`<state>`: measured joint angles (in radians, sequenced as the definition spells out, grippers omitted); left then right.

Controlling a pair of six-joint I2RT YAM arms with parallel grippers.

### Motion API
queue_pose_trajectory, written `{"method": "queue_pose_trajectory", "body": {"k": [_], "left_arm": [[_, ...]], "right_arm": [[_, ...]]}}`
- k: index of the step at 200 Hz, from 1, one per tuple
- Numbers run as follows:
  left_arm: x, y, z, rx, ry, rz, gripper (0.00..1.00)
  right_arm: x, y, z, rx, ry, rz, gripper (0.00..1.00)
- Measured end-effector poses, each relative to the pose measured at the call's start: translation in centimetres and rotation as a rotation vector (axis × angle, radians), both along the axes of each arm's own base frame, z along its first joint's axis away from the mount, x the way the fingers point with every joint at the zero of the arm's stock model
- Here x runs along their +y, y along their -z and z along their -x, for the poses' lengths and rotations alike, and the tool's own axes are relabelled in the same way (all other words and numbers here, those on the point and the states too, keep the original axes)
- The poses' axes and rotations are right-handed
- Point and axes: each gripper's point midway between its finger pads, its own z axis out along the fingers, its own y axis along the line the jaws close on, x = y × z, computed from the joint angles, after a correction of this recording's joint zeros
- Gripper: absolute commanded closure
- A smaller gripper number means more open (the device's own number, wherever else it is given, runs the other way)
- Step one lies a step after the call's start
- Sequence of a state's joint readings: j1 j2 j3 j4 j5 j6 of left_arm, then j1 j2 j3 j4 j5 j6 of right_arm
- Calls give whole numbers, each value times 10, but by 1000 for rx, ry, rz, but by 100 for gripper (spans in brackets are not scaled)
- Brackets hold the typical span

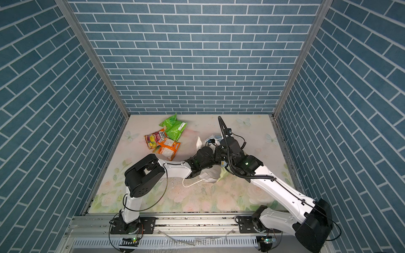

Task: Take the snacks out of the paper bag
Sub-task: Pick up the snack from the paper bag.

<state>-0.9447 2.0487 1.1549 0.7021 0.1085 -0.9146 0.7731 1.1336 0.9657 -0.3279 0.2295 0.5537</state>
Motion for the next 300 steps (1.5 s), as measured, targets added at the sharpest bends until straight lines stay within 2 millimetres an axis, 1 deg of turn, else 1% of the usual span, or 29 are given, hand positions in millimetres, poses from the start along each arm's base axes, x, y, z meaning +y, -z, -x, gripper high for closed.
{"method": "queue_pose_trajectory", "body": {"k": [24, 38, 46, 52, 62, 83, 90, 100, 115, 156, 187, 196, 242, 275, 300], "left_arm": [[-3, -2, -1, 15, -2, 34, 4], [-6, 1, -3, 30, -5, 41, 3], [-9, 3, -5, 39, -8, 43, 5], [-11, 4, -6, 45, -9, 43, 9], [-15, 5, -9, 57, -11, 49, 20], [-17, 10, -12, 86, -18, 65, 51], [-16, 12, -14, 97, -22, 71, 63], [-15, 14, -16, 103, -22, 71, 73], [-15, 17, -17, 116, -17, 77, 84], [-12, 18, -15, 116, -8, 67, 97], [-3, 15, -11, 107, -7, 39, 98], [1, 13, -10, 104, -7, 27, 100], [19, 1, -2, 69, -9, -32, 100], [26, -16, 1, 28, 0, -66, 100], [34, -33, 4, -7, 2, -83, 100]], "right_arm": [[1, 0, 0, 1, -4, -4, 100], [1, -1, 0, 1, -5, -6, 100], [0, 0, -1, 2, -4, -6, 100], [0, 0, -1, 2, -3, -6, 100], [0, 0, -1, 2, -1, -6, 100], [0, 0, -1, 3, -2, -6, 100], [0, 0, -1, 4, -2, -6, 100], [-1, 0, -1, 4, -1, -5, 100], [-1, 0, -2, 4, 0, -5, 100], [-2, 1, -2, 4, 3, -3, 100], [-1, 0, -1, 4, 0, -4, 100], [0, 0, -1, 4, -2, -5, 100], [1, -1, -1, 0, -5, -6, 100], [0, -3, -3, -7, 6, -3, 100], [-2, -6, -5, -18, 20, 2, 100]]}}
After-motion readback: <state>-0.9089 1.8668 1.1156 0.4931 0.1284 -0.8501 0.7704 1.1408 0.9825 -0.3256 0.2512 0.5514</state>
